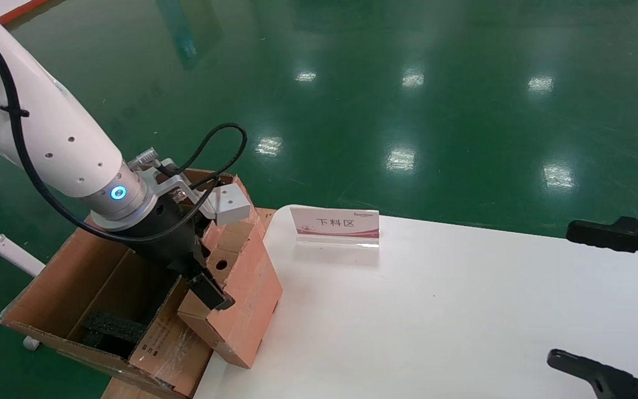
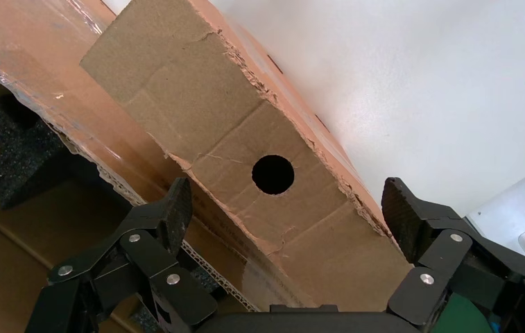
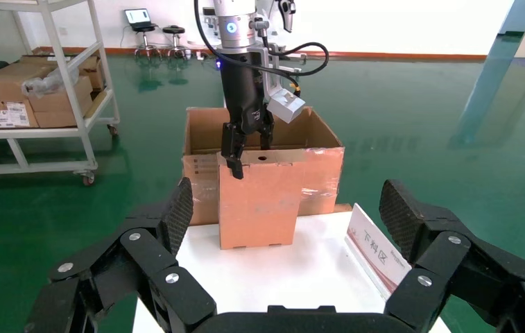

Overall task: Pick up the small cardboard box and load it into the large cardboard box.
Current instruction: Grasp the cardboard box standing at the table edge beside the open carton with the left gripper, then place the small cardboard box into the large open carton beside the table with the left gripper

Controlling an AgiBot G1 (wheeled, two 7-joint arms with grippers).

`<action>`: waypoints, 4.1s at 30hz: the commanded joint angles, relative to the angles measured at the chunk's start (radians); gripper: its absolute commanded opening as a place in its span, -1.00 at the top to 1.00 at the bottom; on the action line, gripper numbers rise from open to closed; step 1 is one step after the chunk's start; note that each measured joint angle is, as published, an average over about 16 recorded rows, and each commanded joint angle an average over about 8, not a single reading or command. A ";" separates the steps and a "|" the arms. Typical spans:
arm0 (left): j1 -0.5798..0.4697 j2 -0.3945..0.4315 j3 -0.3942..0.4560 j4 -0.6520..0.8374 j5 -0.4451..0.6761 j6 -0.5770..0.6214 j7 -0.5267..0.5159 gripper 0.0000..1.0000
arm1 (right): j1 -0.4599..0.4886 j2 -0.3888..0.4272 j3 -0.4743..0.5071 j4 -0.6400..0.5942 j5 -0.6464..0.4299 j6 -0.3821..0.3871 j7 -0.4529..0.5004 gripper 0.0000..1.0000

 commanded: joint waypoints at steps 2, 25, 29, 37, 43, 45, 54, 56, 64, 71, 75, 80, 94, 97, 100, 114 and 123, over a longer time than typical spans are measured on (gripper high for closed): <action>0.000 0.000 -0.001 0.000 -0.001 0.001 0.001 1.00 | 0.000 0.000 0.000 0.000 0.000 0.000 0.000 0.43; -0.002 0.000 -0.003 0.000 -0.003 0.004 0.003 1.00 | 0.000 0.000 0.000 0.000 0.000 0.000 0.000 1.00; -0.002 0.000 -0.003 0.000 -0.003 0.004 0.003 1.00 | 0.000 0.000 0.000 0.000 0.000 0.000 0.000 1.00; -0.002 0.000 -0.003 0.000 -0.003 0.005 0.004 1.00 | 0.000 0.000 0.000 0.000 0.000 0.000 0.000 -0.30; -0.009 0.002 -0.009 0.011 -0.009 0.004 0.010 1.00 | 0.000 0.000 0.000 0.000 0.000 0.000 0.000 -1.00; -0.025 0.000 -0.021 0.022 -0.025 0.005 0.020 1.00 | 0.000 0.000 0.000 0.000 0.000 0.000 0.000 -1.00; -0.166 -0.013 -0.117 0.145 -0.157 0.056 0.096 1.00 | 0.001 0.000 -0.001 -0.001 0.000 0.000 -0.001 -1.00; -0.204 -0.011 -0.135 0.188 -0.171 0.065 0.120 1.00 | 0.001 0.000 -0.001 -0.001 0.000 0.000 -0.001 -1.00; -0.365 0.015 -0.178 0.433 -0.144 0.076 0.268 1.00 | 0.001 0.000 -0.002 -0.001 0.000 0.000 -0.001 -1.00; -0.477 0.051 -0.143 0.663 -0.071 0.095 0.454 1.00 | 0.001 0.000 -0.002 -0.001 0.001 0.000 -0.001 -1.00; -0.509 0.064 -0.081 0.754 -0.025 0.105 0.560 1.00 | 0.001 0.001 -0.002 -0.001 0.001 0.000 -0.001 -1.00; -0.519 0.068 0.015 0.836 0.008 0.110 0.661 1.00 | 0.001 0.001 -0.003 -0.001 0.001 0.000 -0.001 -1.00; -0.474 0.072 0.213 0.973 -0.025 0.109 0.702 1.00 | 0.001 0.001 -0.003 -0.001 0.002 0.001 -0.002 -1.00; -0.457 0.069 0.241 0.976 -0.044 0.108 0.692 1.00 | 0.001 0.001 -0.004 -0.001 0.002 0.001 -0.002 -1.00; -0.443 0.063 0.265 0.972 -0.062 0.106 0.677 1.00 | 0.001 0.001 -0.004 -0.001 0.002 0.001 -0.002 -1.00; -0.362 0.003 0.341 0.856 -0.107 0.073 0.520 1.00 | 0.001 0.002 -0.005 -0.001 0.002 0.001 -0.002 -1.00; -0.336 -0.052 0.361 0.723 -0.088 0.020 0.366 1.00 | 0.002 0.002 -0.005 -0.001 0.003 0.002 -0.003 -1.00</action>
